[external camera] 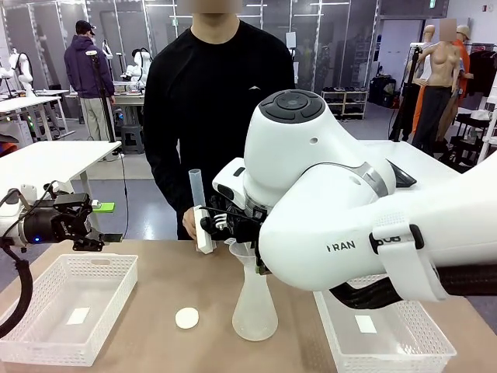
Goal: Prepare the solutions needed for the experiment.
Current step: Pick up the Plastic Funnel and insert it into the Big flask, then once the solution is in the Big flask , pick up the Plastic Funnel and place it back into the right Organizing basket.
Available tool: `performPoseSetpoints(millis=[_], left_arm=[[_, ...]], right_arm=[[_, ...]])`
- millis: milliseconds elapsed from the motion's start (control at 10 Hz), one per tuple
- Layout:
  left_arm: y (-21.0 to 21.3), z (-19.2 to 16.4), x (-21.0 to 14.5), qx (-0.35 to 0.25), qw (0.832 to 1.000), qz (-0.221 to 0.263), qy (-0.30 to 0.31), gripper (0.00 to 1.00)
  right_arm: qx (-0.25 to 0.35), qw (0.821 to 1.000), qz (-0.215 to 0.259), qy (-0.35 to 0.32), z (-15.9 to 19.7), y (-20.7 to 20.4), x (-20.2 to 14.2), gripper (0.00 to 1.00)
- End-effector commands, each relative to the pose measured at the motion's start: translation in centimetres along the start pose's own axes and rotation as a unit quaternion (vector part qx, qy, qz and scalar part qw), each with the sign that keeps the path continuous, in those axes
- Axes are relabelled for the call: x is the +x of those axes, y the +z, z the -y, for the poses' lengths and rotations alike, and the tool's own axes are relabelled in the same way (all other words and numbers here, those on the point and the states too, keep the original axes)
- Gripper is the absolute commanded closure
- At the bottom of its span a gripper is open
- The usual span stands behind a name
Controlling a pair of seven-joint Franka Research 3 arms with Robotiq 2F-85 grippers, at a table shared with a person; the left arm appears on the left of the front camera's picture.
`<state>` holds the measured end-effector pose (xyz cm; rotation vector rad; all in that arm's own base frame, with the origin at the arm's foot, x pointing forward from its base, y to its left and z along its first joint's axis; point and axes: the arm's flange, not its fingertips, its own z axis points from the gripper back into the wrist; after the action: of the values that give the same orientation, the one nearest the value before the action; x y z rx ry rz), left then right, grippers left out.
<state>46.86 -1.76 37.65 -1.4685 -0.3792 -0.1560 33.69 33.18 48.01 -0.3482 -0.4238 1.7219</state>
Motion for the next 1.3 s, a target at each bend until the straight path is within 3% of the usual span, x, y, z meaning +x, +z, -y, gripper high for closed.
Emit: performPoseSetpoints(millis=[0, 100, 200, 300, 1200], left_arm=[[0.09, 0.26, -0.11, 0.001, 1.0, -0.004, -0.003, 0.0], [0.09, 0.26, -0.11, 0.001, 1.0, -0.004, -0.003, 0.0], [0.09, 0.26, -0.11, 0.001, 1.0, -0.004, -0.003, 0.0], [0.09, 0.26, -0.11, 0.001, 1.0, -0.004, -0.003, 0.0], [0.09, 0.26, -0.11, 0.001, 1.0, -0.004, -0.003, 0.0]], right_arm=[[0.0, 1.0, 0.002, -0.013, -0.99, 0.4, -0.21, 0.22], [0.005, 1.0, -0.003, -0.02, -1.08, 0.47, -0.35, 0.19], [0.021, 0.999, -0.009, -0.028, -0.9, 0.54, -0.63, 0.03], [0.0, 1.0, -0.002, -0.002, -0.1, 0.29, -0.15, 0.03], [0.0, 1.0, -0.002, -0.002, -0.1, 0.29, -0.15, 0.03]])
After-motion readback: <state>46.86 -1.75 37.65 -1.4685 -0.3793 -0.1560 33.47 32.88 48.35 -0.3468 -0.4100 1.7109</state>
